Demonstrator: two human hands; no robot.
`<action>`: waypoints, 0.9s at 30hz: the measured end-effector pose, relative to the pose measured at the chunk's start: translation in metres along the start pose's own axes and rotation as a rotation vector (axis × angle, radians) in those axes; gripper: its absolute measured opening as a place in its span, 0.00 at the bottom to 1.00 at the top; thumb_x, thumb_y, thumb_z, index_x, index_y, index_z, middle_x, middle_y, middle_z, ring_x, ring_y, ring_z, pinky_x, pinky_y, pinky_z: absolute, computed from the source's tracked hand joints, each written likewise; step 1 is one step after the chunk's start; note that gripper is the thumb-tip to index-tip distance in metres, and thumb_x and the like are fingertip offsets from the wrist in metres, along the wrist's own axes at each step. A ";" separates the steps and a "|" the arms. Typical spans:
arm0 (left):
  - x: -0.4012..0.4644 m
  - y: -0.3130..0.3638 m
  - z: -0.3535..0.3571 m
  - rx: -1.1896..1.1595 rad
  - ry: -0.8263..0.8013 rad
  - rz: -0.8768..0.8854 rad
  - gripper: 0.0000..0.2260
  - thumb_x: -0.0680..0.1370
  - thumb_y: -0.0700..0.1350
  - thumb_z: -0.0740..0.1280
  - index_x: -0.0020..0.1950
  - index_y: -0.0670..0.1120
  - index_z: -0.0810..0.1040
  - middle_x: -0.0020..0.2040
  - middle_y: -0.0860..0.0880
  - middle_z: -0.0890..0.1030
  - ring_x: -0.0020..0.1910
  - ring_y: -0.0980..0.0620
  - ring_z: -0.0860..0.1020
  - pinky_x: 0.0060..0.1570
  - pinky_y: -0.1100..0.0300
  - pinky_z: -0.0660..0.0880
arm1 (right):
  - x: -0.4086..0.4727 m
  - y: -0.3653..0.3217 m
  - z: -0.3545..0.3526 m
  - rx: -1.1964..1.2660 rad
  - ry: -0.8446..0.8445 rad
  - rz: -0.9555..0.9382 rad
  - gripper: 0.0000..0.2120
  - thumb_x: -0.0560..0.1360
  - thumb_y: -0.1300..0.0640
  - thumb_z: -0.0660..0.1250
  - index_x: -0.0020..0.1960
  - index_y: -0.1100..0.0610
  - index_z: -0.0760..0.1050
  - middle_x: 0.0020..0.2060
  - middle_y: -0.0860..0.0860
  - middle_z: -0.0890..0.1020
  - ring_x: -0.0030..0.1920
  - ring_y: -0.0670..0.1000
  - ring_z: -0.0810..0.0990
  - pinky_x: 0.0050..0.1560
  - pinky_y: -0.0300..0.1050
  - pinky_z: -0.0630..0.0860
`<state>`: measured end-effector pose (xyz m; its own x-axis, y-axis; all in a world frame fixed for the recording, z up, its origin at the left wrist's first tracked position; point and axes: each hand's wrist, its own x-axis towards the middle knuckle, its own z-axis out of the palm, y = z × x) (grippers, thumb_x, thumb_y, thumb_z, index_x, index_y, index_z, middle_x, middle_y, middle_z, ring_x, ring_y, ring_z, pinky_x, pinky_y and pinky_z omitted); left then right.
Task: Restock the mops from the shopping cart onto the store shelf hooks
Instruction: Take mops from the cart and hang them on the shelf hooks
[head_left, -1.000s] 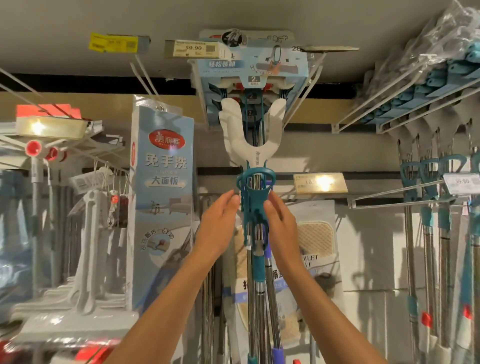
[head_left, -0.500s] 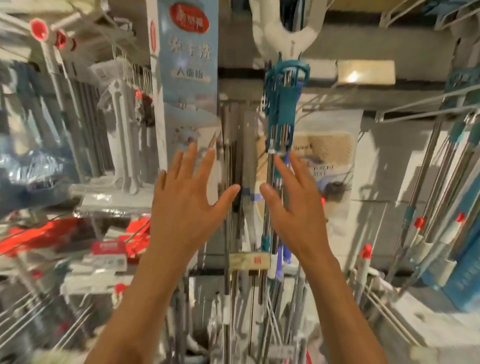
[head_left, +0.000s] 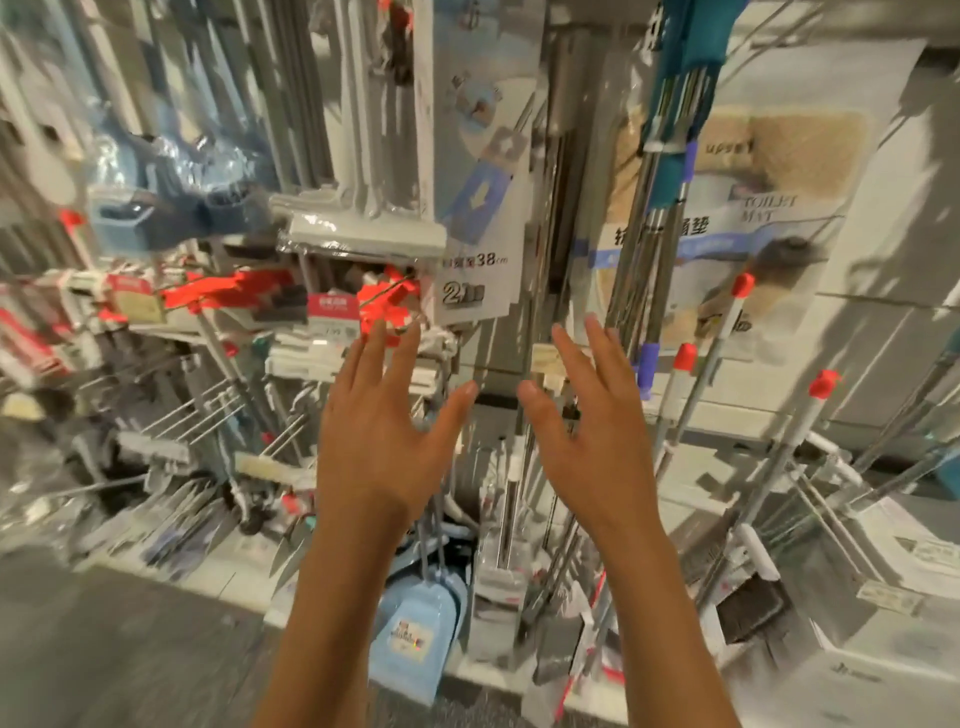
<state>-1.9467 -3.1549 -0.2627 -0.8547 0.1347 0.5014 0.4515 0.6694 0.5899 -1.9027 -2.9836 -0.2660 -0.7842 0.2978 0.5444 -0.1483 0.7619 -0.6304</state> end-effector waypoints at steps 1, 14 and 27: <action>-0.013 -0.002 -0.002 0.010 0.017 -0.029 0.37 0.75 0.71 0.54 0.81 0.57 0.58 0.83 0.52 0.54 0.81 0.50 0.51 0.78 0.45 0.55 | -0.009 -0.001 0.002 0.001 -0.038 -0.016 0.37 0.75 0.28 0.50 0.79 0.45 0.61 0.81 0.42 0.51 0.80 0.43 0.44 0.79 0.56 0.52; -0.214 -0.013 -0.078 0.304 0.216 -0.478 0.37 0.76 0.72 0.54 0.79 0.53 0.64 0.81 0.47 0.61 0.79 0.45 0.59 0.75 0.42 0.63 | -0.156 -0.043 0.026 0.217 -0.472 -0.212 0.39 0.74 0.27 0.49 0.79 0.46 0.61 0.81 0.43 0.52 0.81 0.45 0.46 0.79 0.56 0.53; -0.397 -0.010 -0.210 0.567 0.480 -0.861 0.37 0.77 0.71 0.54 0.79 0.49 0.65 0.80 0.45 0.62 0.79 0.44 0.61 0.75 0.43 0.63 | -0.292 -0.176 0.056 0.503 -0.755 -0.559 0.35 0.76 0.31 0.53 0.78 0.48 0.64 0.80 0.48 0.58 0.80 0.48 0.52 0.78 0.56 0.57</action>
<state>-1.5580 -3.3689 -0.3346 -0.5833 -0.7418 0.3308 -0.5231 0.6547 0.5457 -1.6811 -3.2373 -0.3450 -0.6722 -0.5863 0.4520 -0.6996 0.3033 -0.6470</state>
